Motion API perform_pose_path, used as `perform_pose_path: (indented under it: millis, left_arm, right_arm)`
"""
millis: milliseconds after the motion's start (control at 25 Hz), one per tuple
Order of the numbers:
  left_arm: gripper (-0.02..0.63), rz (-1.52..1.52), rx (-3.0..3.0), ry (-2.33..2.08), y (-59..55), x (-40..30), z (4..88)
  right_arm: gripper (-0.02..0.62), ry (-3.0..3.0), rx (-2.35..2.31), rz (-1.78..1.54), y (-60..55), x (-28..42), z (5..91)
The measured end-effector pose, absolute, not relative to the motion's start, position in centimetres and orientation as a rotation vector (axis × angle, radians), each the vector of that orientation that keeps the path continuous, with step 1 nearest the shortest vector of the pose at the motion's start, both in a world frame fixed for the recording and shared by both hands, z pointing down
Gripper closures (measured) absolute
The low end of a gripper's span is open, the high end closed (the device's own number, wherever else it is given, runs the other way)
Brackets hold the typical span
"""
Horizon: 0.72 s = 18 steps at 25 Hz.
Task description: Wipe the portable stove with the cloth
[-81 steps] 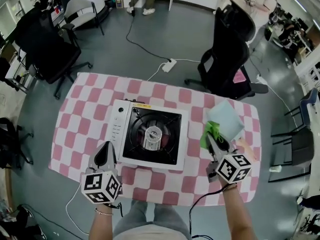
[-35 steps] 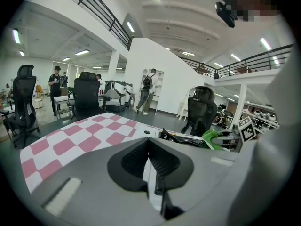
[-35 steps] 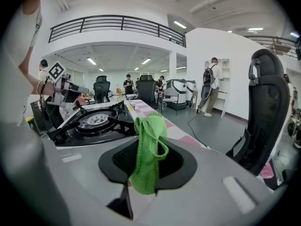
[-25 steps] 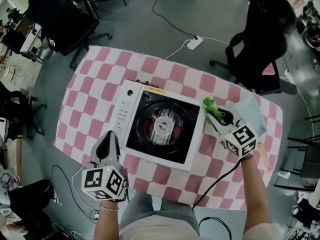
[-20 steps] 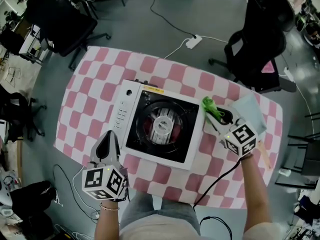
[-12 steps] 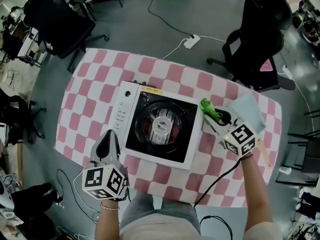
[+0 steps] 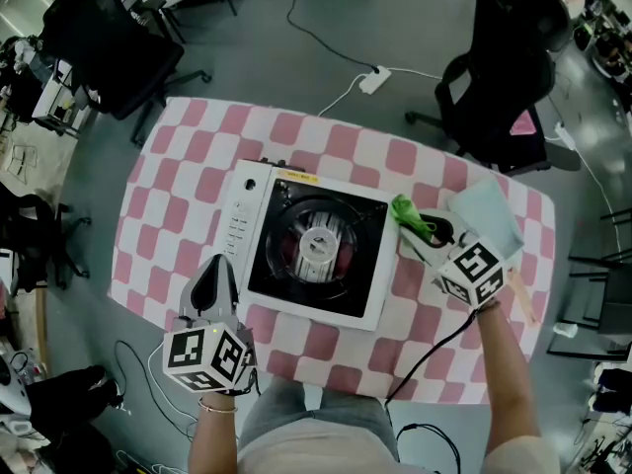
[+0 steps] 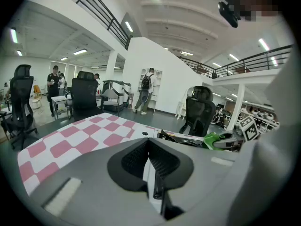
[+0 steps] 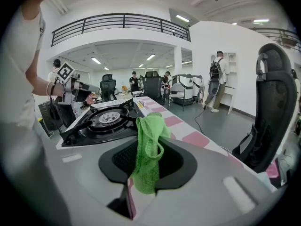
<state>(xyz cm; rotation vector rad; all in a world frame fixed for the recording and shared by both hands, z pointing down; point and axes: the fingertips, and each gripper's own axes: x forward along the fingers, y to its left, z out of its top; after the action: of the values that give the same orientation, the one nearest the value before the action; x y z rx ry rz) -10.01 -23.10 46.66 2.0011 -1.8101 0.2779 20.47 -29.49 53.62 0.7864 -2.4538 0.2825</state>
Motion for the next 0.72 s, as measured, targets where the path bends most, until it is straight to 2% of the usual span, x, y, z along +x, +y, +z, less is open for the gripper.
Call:
perform_pose_path:
  millis: [720]
  left_arm:
    - [0.606, 0.291, 2.026, -1.793, -22.5, -10.0, 46.1]
  right_arm:
    - [0.497, -2.448, 0.744, 0.283, -27.7, 20.0, 53.6]
